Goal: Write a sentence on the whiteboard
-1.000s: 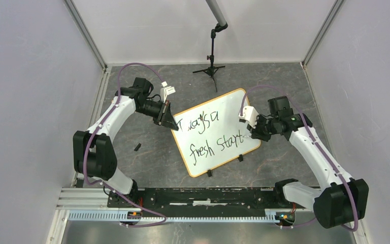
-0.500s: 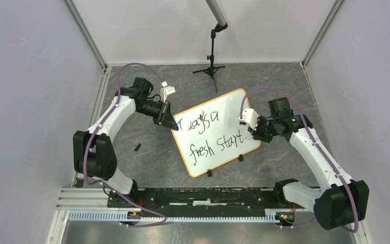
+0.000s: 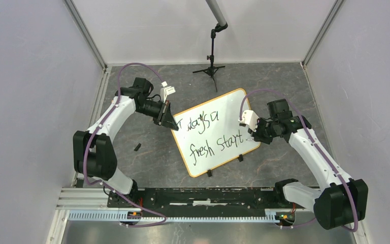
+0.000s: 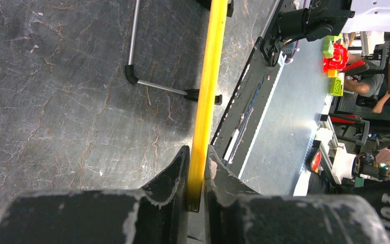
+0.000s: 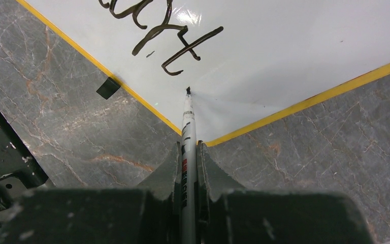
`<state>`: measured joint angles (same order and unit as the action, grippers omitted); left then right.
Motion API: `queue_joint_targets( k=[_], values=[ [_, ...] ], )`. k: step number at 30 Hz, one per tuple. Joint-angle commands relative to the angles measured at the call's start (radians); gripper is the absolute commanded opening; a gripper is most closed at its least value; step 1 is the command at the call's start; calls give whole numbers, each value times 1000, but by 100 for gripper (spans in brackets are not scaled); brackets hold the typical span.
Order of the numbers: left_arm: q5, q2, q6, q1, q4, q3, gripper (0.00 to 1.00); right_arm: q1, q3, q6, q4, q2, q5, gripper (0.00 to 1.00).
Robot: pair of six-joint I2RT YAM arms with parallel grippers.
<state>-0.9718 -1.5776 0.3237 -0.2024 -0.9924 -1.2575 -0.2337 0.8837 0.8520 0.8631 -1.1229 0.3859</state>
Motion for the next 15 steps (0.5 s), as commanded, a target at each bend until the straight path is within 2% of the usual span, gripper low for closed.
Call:
queue_joint_targets(
  k=[1,5,8,15],
  values=[
    [120,-11,81,-14,51,11,3,2,41,20,2,8,4,0],
    [119,-6,76,-15,52,6,15,2,112,46,85,19,73,0],
    [111,6,73,-14,51,3,34,3,183,59,138,19,122,0],
    [74,64,15,-8,52,-58,67,2,323,24,179,-24,217,0]
  ],
)
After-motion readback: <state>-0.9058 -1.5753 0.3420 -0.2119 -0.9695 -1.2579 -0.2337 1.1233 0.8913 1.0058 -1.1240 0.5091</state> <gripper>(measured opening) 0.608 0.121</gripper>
